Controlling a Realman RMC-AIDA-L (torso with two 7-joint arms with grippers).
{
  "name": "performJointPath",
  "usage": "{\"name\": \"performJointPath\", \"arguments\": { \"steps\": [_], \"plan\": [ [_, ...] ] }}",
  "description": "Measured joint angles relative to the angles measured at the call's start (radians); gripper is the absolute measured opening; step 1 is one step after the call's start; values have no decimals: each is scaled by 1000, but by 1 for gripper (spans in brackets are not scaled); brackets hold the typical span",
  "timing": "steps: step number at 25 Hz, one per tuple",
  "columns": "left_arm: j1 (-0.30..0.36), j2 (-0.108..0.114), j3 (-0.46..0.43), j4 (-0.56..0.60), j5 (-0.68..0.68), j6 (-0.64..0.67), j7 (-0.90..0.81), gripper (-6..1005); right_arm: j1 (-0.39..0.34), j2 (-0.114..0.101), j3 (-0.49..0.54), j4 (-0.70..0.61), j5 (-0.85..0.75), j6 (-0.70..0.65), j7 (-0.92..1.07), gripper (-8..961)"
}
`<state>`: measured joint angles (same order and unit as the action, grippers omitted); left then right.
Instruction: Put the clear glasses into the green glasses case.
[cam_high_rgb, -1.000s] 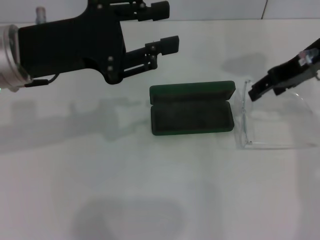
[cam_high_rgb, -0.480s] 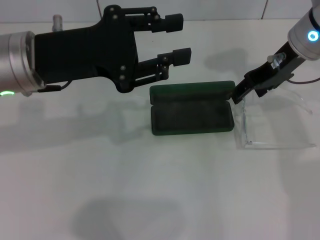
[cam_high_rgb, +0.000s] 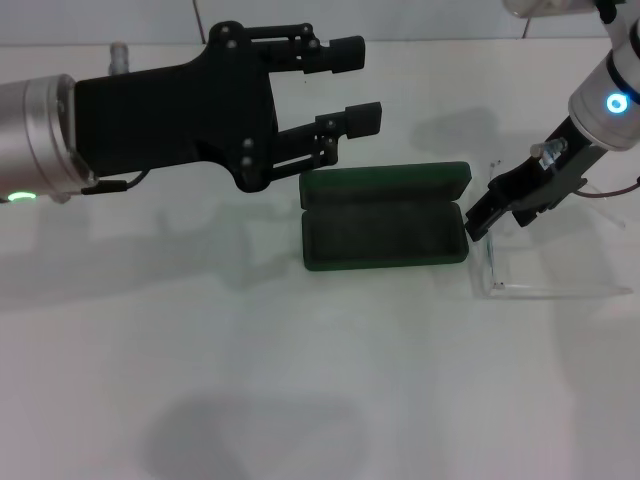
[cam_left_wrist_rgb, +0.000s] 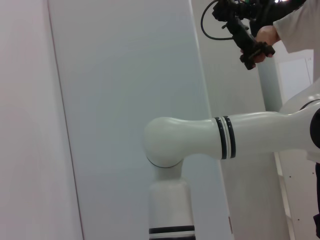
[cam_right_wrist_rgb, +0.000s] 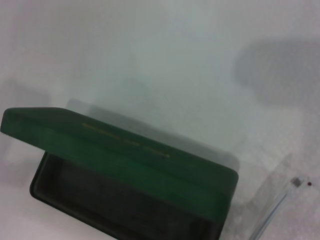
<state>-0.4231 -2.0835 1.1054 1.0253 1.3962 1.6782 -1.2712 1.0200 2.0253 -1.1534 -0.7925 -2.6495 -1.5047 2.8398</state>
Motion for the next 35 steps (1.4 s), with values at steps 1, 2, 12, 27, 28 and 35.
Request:
{"name": "performJointPath", "arguments": {
  "steps": [1, 2, 12, 27, 28, 35],
  "plan": [
    [0, 0, -1, -3, 0, 0, 0, 481, 0, 0, -1, 2, 0, 5, 0, 687],
    [-1, 0, -1, -6, 0, 0, 0, 481, 0, 1, -1, 6, 0, 10, 0, 686],
    [4, 0, -4, -9, -1, 0, 1, 479, -6, -4, -2, 15, 2, 26, -8, 568],
    [15, 3, -4, -8, -7, 0, -4, 476, -35, -14, -14, 15, -14, 30, -27, 131],
    [15, 3, -4, -8, -7, 0, -4, 476, -36, -14, -14, 15, -15, 30, -27, 130],
    [15, 2, -4, -8, -8, 0, -7, 475, -51, -12, -42, 4, -15, 27, -38, 124]
  ]
}}
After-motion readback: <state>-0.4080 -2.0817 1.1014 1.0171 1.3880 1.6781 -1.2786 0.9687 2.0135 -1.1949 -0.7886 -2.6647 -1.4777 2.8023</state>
